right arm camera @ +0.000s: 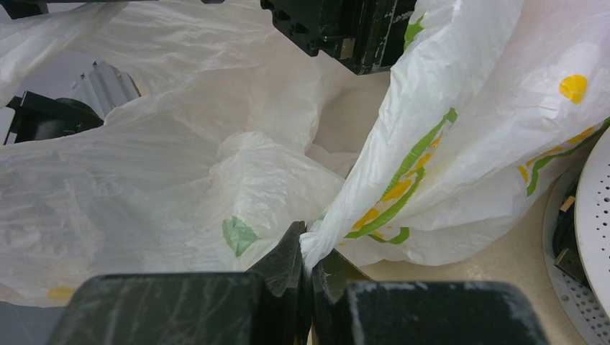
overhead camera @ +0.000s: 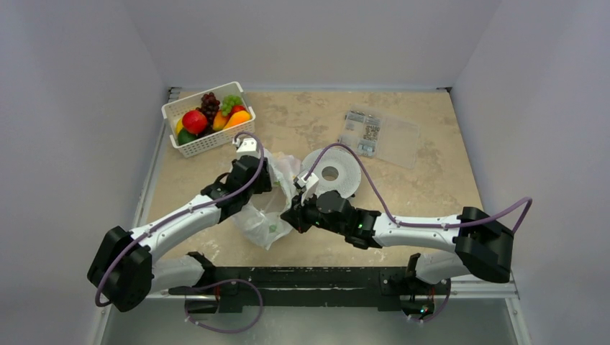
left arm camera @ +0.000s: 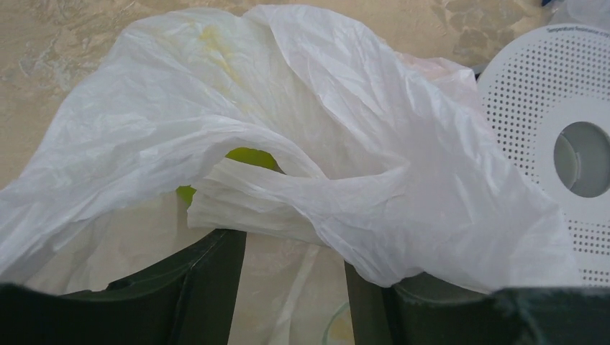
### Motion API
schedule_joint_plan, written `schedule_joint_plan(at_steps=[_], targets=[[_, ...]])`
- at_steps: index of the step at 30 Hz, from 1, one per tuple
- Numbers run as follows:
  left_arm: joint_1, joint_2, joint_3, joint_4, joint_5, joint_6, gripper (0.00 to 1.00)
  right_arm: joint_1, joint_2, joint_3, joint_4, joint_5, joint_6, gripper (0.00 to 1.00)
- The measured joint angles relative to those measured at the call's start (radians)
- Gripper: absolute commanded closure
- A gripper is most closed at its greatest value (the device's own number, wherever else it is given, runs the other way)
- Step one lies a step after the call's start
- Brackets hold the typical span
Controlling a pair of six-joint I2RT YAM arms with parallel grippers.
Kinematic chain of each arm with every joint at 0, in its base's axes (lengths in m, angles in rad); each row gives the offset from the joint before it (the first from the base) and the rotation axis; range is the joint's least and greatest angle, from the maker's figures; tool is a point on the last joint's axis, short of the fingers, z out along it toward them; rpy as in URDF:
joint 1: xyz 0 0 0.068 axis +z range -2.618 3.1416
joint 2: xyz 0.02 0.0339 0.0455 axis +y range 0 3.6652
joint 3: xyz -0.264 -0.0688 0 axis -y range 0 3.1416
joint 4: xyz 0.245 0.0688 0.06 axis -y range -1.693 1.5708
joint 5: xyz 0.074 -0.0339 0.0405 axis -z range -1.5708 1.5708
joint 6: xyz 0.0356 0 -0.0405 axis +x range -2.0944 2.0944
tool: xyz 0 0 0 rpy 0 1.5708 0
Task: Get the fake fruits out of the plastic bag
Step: Adjust the plastic bag at the center of the board.
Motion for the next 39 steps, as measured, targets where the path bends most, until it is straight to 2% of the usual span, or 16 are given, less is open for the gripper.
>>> schedule_joint_plan(at_steps=[4,8,9,11,15,20,25,30,32,35,39], targets=[[0.011,0.002,0.0,-0.014,0.036,0.045,0.38,0.0,0.0,0.0,0.0,0.0,0.0,1.0],[0.011,-0.061,-0.024,-0.021,0.104,0.062,0.39,0.0,0.0,0.0,-0.001,0.0,-0.005,1.0],[0.011,-0.085,-0.031,-0.031,0.115,0.061,0.39,0.0,0.0,0.0,-0.002,0.0,-0.006,0.95],[0.011,-0.139,-0.043,-0.06,0.143,0.055,0.36,0.0,-0.007,0.0,-0.018,0.01,-0.011,0.79],[0.011,-0.276,-0.066,-0.127,0.214,0.043,0.32,0.001,-0.068,0.019,-0.148,0.068,-0.043,0.48],[0.011,-0.459,-0.065,-0.28,0.29,0.0,0.3,0.001,-0.183,0.132,-0.372,0.16,-0.105,0.29],[0.011,-0.629,-0.065,-0.438,0.291,-0.082,0.3,0.002,-0.209,0.328,-0.502,0.178,-0.189,0.23],[0.011,-0.802,-0.046,-0.58,0.235,-0.159,0.3,0.023,-0.101,0.491,-0.509,0.144,-0.304,0.15],[0.011,-0.843,-0.013,-0.635,0.21,-0.173,0.29,0.042,-0.006,0.558,-0.511,0.159,-0.383,0.07],[0.011,-0.871,0.083,-0.716,0.172,-0.177,0.28,0.062,0.166,0.662,-0.545,0.217,-0.48,0.02],[0.011,-0.876,0.21,-0.77,0.129,-0.167,0.26,0.066,0.367,0.766,-0.603,0.32,-0.589,0.01]])
